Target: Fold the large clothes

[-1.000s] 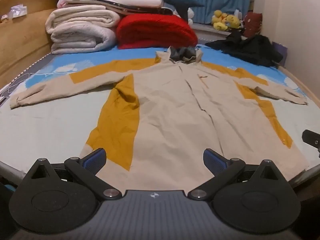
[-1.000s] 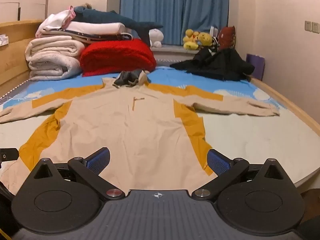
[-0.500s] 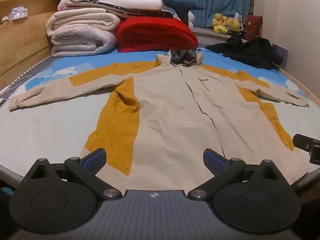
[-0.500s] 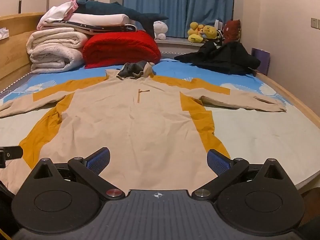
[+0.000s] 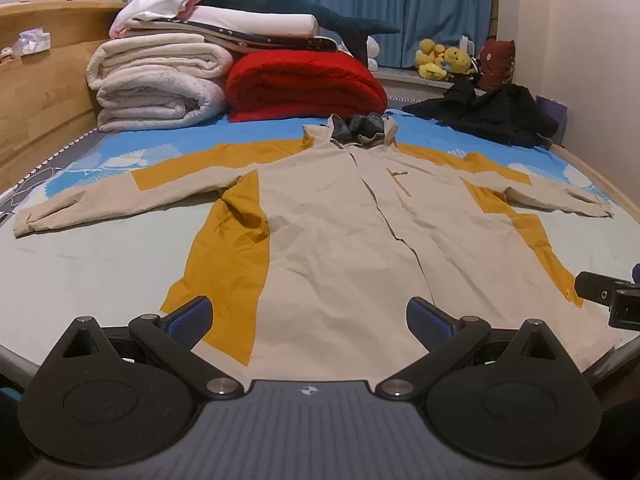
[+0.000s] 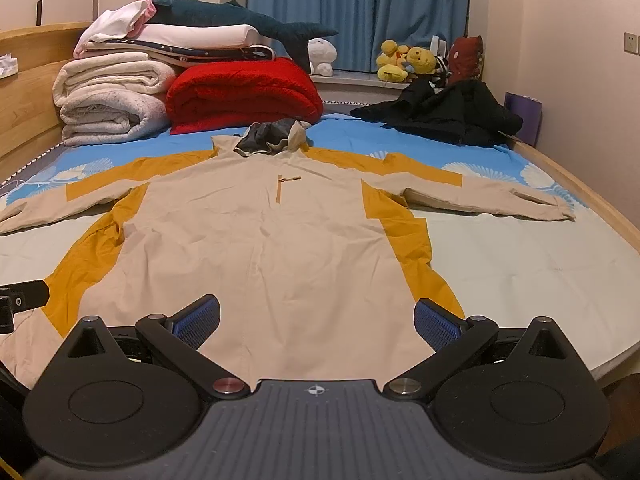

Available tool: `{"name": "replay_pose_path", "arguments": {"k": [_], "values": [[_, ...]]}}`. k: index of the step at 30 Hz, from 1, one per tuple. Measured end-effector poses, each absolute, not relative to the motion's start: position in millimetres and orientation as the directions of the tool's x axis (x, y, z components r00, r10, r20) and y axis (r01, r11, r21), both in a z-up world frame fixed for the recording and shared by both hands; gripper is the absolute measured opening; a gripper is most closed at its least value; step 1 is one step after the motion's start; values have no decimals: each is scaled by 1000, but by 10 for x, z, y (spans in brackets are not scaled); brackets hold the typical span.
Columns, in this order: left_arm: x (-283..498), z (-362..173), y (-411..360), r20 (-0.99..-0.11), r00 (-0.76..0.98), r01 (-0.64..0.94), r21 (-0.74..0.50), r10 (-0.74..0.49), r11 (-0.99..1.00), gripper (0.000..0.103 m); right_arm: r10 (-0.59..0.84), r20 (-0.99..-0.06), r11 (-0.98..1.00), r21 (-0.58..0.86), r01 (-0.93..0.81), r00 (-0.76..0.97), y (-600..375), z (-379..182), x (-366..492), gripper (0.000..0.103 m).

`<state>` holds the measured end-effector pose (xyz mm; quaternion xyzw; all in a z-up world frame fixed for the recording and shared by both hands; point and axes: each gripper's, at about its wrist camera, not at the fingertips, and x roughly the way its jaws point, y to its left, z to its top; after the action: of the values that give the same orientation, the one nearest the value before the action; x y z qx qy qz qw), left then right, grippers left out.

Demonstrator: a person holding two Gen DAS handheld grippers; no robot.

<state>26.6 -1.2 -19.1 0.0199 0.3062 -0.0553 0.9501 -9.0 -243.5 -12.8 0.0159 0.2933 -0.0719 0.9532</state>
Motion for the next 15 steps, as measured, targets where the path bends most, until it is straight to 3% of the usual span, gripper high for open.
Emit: {"name": "replay_pose_path", "arguments": {"k": [15], "values": [[246,-168,7,-575,811,138,16,-104,990,103,-125,-565,990,-11,143,816,-2458,-59,-74,102]]}}
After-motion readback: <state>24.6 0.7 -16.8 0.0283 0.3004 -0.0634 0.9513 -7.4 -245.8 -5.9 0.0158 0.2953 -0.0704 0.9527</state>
